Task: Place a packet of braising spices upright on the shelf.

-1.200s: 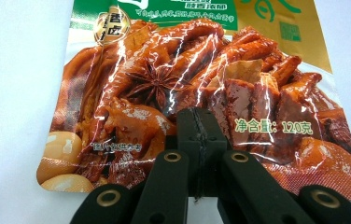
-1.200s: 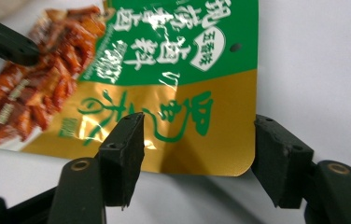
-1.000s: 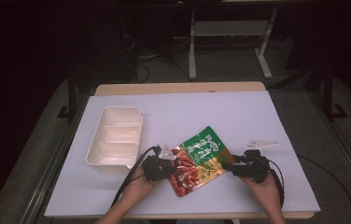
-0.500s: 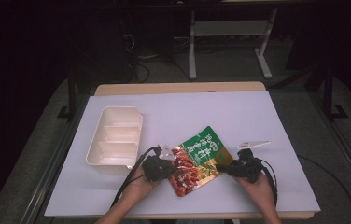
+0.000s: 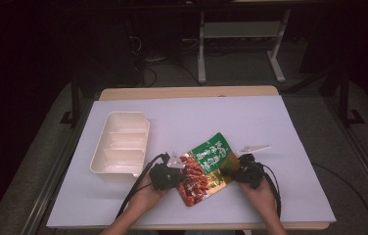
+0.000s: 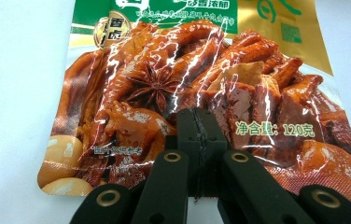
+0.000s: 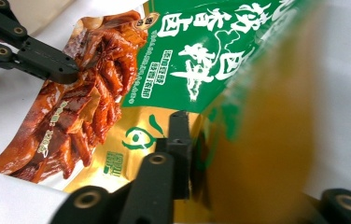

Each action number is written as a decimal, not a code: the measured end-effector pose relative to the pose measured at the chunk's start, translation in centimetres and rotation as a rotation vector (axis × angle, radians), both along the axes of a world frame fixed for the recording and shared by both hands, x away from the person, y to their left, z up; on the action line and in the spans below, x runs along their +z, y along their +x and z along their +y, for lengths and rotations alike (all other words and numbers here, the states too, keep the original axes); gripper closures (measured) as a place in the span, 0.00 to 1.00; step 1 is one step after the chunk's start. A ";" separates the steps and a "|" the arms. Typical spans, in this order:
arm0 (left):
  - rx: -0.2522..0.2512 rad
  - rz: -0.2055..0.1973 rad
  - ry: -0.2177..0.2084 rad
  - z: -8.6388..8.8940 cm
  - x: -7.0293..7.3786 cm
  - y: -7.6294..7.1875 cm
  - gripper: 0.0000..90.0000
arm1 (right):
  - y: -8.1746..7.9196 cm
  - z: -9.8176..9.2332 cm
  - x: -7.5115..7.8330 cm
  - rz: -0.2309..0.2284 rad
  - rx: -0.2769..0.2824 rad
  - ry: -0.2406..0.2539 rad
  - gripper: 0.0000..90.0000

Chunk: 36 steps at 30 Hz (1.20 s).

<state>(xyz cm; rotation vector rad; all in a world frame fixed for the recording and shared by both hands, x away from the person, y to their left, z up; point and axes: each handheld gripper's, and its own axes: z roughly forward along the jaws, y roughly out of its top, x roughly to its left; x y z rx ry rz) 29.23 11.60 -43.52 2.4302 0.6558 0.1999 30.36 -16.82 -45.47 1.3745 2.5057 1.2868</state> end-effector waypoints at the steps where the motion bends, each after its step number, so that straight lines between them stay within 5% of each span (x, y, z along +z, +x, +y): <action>1: -0.004 0.001 -0.001 0.0 0.0 0.1 1.00 | 0.0 -0.1 0.1 -0.002 0.000 0.002 0.93; 10: 0.011 0.053 -0.080 0.5 0.5 0.3 0.85 | -0.5 -0.7 2.0 -0.062 0.024 0.037 0.99; 19: 0.041 -0.025 -0.244 1.5 3.5 0.1 0.55 | -1.4 -1.9 6.5 -0.188 0.103 0.079 1.00; 25: 0.067 -0.039 -0.333 1.9 4.8 0.2 0.40 | -2.5 -1.7 9.9 -0.286 0.211 0.043 1.00; 28: 0.066 -0.022 -0.362 2.0 4.9 0.3 0.38 | -3.0 -1.5 11.2 -0.323 0.256 0.027 1.00; 32: 0.041 -0.003 -0.344 2.1 4.8 0.6 0.38 | -3.6 -0.9 12.7 -0.347 0.344 0.045 1.00; 36: 0.019 0.023 -0.363 1.9 4.7 0.7 0.39 | -3.8 -0.2 13.0 -0.352 0.389 0.049 1.00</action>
